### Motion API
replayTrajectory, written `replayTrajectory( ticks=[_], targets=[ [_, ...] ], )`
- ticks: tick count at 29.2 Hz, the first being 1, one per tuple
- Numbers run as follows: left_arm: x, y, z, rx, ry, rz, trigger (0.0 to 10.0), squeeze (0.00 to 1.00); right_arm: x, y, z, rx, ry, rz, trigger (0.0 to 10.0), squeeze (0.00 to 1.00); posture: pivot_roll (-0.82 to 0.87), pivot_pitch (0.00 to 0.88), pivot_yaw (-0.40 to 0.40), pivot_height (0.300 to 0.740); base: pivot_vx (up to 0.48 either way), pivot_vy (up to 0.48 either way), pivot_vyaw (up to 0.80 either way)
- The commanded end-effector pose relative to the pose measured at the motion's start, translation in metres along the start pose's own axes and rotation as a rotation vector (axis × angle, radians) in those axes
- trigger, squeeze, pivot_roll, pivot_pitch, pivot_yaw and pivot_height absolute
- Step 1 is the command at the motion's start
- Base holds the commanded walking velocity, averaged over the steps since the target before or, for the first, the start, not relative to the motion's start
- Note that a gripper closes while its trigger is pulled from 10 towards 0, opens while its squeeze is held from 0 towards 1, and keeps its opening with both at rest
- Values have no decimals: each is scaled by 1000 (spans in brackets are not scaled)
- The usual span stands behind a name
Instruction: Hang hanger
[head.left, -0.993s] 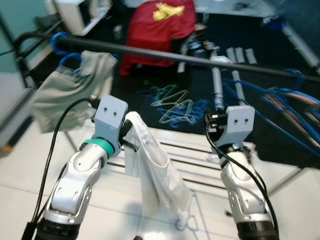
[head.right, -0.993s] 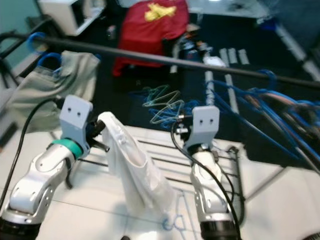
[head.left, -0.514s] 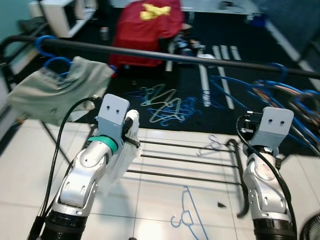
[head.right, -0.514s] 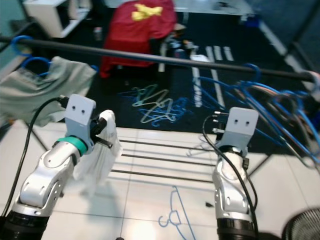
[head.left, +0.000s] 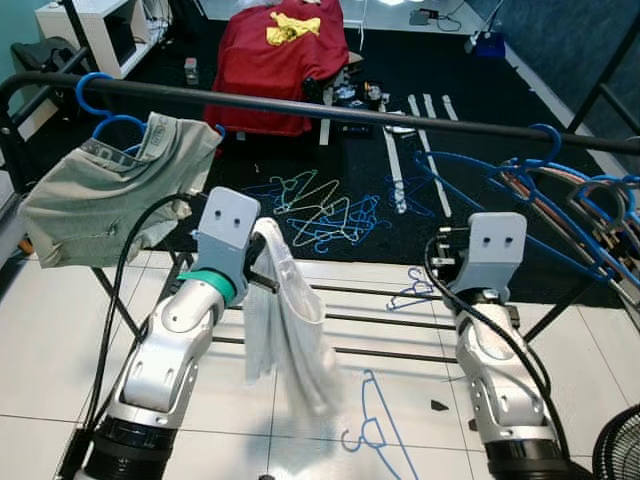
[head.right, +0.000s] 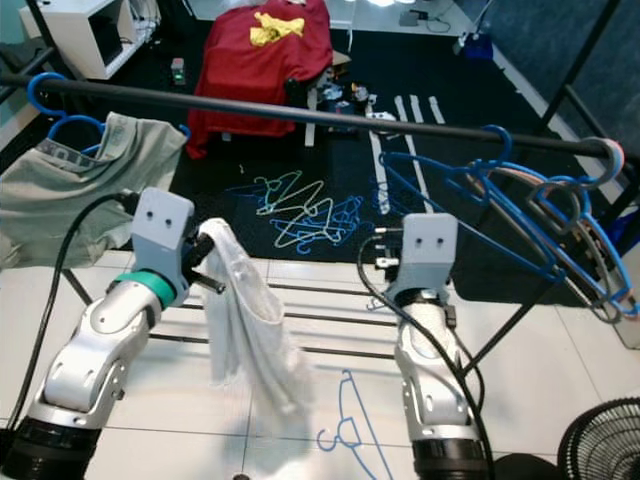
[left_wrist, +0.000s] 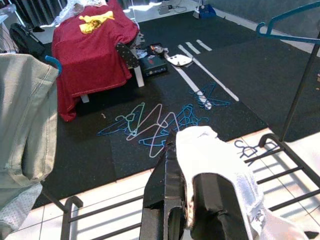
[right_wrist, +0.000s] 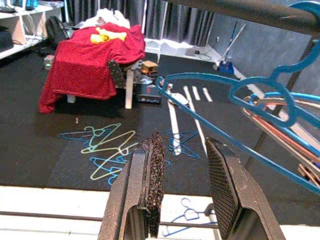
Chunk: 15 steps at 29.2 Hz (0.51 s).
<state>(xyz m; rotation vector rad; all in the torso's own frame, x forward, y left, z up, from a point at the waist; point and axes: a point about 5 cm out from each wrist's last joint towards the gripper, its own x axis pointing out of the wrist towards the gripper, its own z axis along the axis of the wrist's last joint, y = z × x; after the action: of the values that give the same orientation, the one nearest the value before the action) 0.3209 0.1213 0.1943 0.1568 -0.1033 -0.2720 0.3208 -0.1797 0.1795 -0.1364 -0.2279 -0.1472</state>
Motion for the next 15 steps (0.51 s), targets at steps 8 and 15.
replayTrajectory(
  ticks=[8,15],
  targets=[
    [0,-2,0,25,-20,-10,10000,0,-3,1,0,14,-11,5,10000,0,-6,56,82,740,0,0,0],
    [1,-3,0,27,-26,-20,10000,0,-4,4,0,24,-10,22,10000,0,-5,58,82,740,39,-127,0]
  ],
)
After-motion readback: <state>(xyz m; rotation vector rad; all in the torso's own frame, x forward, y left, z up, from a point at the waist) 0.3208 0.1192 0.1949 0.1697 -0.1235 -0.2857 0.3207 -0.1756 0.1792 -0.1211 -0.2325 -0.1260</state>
